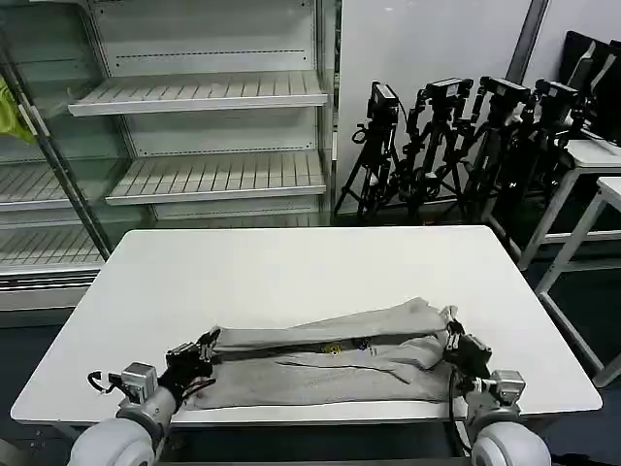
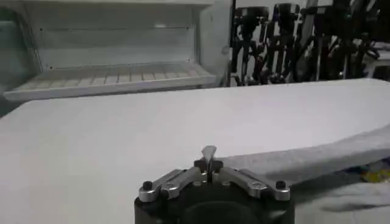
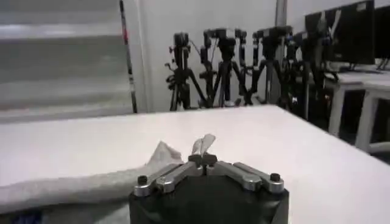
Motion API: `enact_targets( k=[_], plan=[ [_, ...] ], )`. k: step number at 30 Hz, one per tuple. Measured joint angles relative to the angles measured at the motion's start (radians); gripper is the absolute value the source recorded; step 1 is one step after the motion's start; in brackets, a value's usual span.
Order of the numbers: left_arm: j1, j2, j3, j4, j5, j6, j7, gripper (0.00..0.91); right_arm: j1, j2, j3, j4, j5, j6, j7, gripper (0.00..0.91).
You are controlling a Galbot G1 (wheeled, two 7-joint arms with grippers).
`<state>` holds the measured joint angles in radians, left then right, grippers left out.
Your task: Fold and organize the clothes.
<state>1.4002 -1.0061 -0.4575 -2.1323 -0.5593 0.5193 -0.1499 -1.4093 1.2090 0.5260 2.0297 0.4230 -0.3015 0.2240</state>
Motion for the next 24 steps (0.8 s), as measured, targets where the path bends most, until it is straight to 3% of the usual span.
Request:
enact_targets(
  k=[13, 24],
  plan=[
    [0.052, -0.043, -0.015, -0.043, 0.040, -0.013, -0.032, 0.907, -0.090, 0.034, 0.032, 0.097, -0.012, -0.026, 0.015, 0.907],
    [0.155, -0.172, -0.032, -0.121, -0.017, -0.068, -0.159, 0.907, -0.190, 0.046, 0.077, 0.204, -0.025, -0.029, 0.016, 0.907]
  ],
)
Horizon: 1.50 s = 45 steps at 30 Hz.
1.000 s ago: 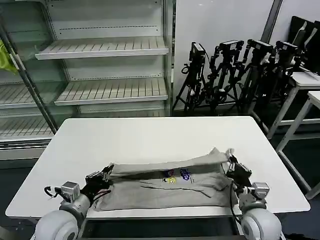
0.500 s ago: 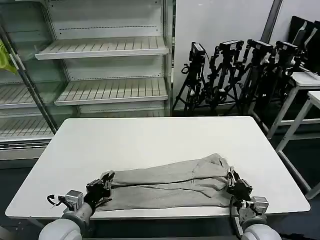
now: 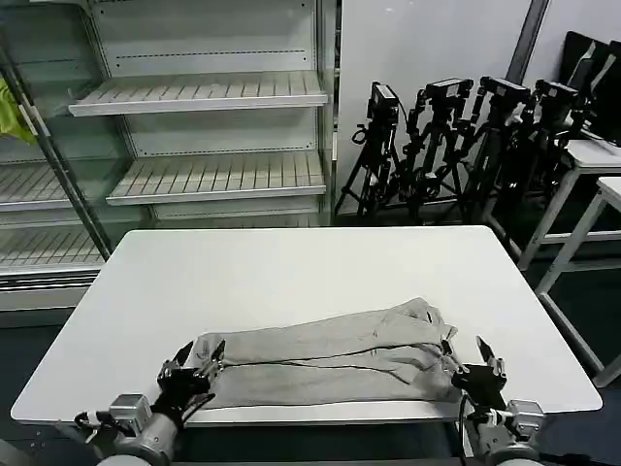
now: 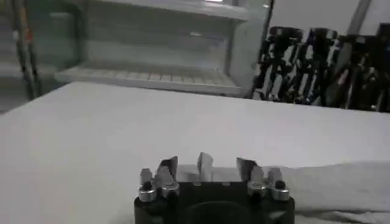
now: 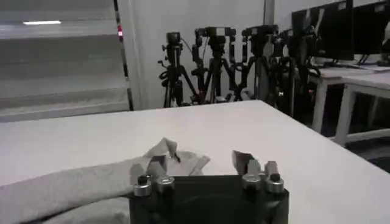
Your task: Fold and organize the clothes.
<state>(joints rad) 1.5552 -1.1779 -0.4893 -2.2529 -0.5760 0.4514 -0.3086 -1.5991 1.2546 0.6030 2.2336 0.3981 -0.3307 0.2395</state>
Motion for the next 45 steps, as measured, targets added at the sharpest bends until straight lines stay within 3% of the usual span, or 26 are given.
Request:
enact_targets(
  k=[11, 13, 14, 16, 31, 45],
  plan=[
    [-0.005, -0.104, 0.035, 0.052, -0.069, -0.025, -0.098, 0.907, -0.065, 0.027, 0.002, 0.059, -0.031, 0.012, 0.000, 0.907],
    [-0.013, -0.114, 0.040, 0.069, -0.078, -0.030, -0.107, 0.474, -0.076, 0.031, 0.003, 0.065, -0.035, 0.015, 0.000, 0.907],
    [-0.017, -0.118, 0.042, 0.077, -0.080, -0.033, -0.109, 0.141, -0.080, 0.033, 0.004, 0.069, -0.037, 0.016, 0.000, 0.907],
    [-0.028, -0.126, 0.045, 0.090, -0.086, -0.039, -0.116, 0.091, -0.089, 0.037, 0.005, 0.076, -0.040, 0.017, 0.000, 0.907],
    [-0.046, -0.161, 0.064, 0.138, -0.113, -0.063, -0.131, 0.071, -0.115, 0.075, -0.013, 0.111, -0.077, 0.019, 0.006, 0.907],
    [-0.038, -0.138, -0.001, 0.112, -0.251, -0.054, -0.122, 0.071, -0.120, 0.114, -0.023, 0.115, -0.097, 0.025, 0.007, 0.907]
  ],
)
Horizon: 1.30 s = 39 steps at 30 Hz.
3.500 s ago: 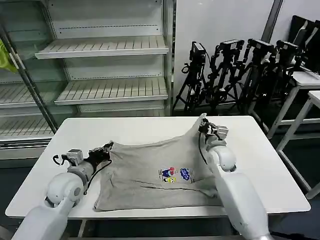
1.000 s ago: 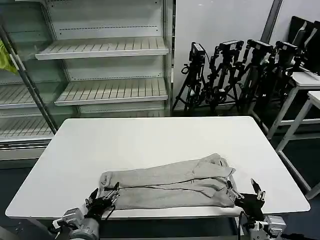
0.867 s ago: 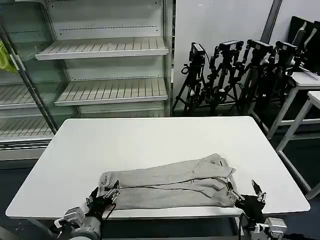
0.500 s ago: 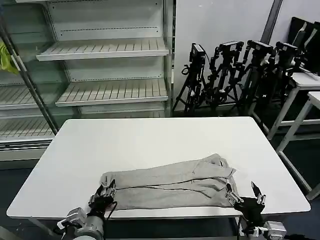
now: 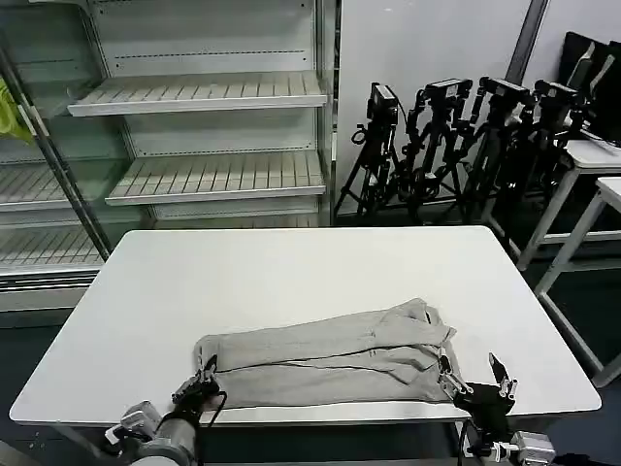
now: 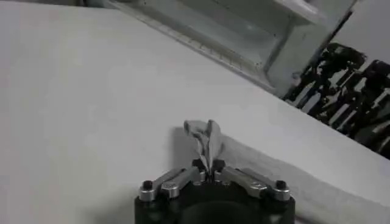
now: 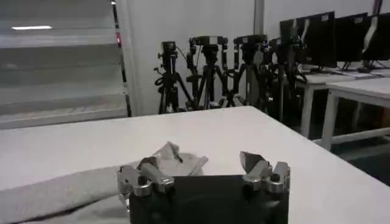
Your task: Fold and organize the clothes.
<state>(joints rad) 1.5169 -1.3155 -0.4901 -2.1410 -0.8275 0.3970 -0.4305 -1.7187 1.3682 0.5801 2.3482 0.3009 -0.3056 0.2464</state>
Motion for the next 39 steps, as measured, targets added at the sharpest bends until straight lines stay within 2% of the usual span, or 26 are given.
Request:
enact_targets(
  k=[7, 19, 23, 31, 39],
  plan=[
    [-0.002, 0.067, -0.141, 0.009, -0.147, 0.025, -0.004, 0.071, 0.010, 0.024, -0.016, -0.001, 0.000, 0.004, -0.002, 0.907],
    [-0.038, 0.268, -0.466, 0.078, -0.455, 0.094, -0.017, 0.071, 0.021, 0.035, -0.014, -0.022, 0.003, 0.009, 0.000, 0.907],
    [-0.038, 0.300, -0.531, 0.073, -0.577, 0.109, -0.024, 0.071, 0.025, 0.030, -0.012, -0.029, 0.003, 0.007, 0.004, 0.907],
    [-0.069, 0.296, -0.530, -0.005, -0.784, 0.099, -0.047, 0.071, 0.025, 0.024, -0.016, -0.049, 0.008, 0.008, 0.004, 0.907],
    [-0.123, 0.220, -0.389, -0.079, -0.848, 0.073, -0.060, 0.071, 0.010, 0.020, -0.015, -0.076, 0.013, 0.018, 0.003, 0.907]
  ],
)
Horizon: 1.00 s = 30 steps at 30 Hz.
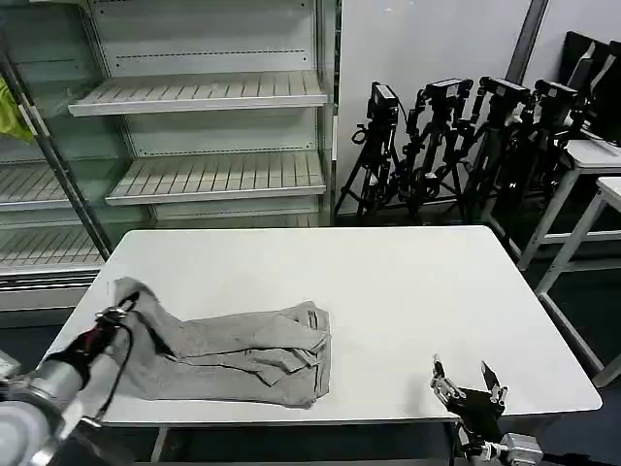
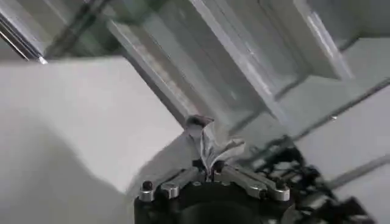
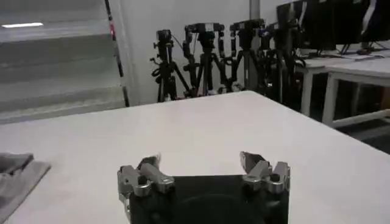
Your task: Fold and organize the clothes.
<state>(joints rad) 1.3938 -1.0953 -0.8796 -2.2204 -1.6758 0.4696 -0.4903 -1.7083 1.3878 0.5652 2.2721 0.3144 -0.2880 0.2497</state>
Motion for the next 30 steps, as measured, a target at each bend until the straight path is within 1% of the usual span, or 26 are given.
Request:
enact_targets(
  k=[8, 17, 18, 19, 25, 30],
  plan=[
    [-0.082, -0.081, 0.196, 0.003, 0.038, -0.022, -0.002, 0.071, -0.028, -0.004, 0.009, -0.013, 0.007, 0.009, -0.001, 0.907],
    [-0.136, -0.161, 0.363, 0.029, 0.120, -0.017, 0.001, 0.071, -0.041, 0.002, 0.025, -0.010, 0.023, 0.009, -0.001, 0.907],
    [-0.137, -0.168, 0.378, 0.031, 0.131, -0.016, 0.004, 0.101, -0.043, 0.003, 0.025, -0.010, 0.023, 0.009, -0.001, 0.907],
    [-0.139, -0.177, 0.394, 0.035, 0.144, -0.017, 0.007, 0.907, -0.046, 0.006, 0.025, -0.009, 0.024, 0.009, -0.002, 0.907],
    [-0.156, -0.209, 0.456, 0.059, 0.219, -0.013, 0.031, 0.907, -0.048, 0.013, 0.015, -0.006, 0.017, 0.010, -0.005, 0.907],
    [-0.152, -0.214, 0.470, 0.056, 0.267, -0.009, 0.068, 0.907, -0.036, 0.014, -0.003, 0.003, 0.006, 0.005, -0.006, 0.907]
  ],
)
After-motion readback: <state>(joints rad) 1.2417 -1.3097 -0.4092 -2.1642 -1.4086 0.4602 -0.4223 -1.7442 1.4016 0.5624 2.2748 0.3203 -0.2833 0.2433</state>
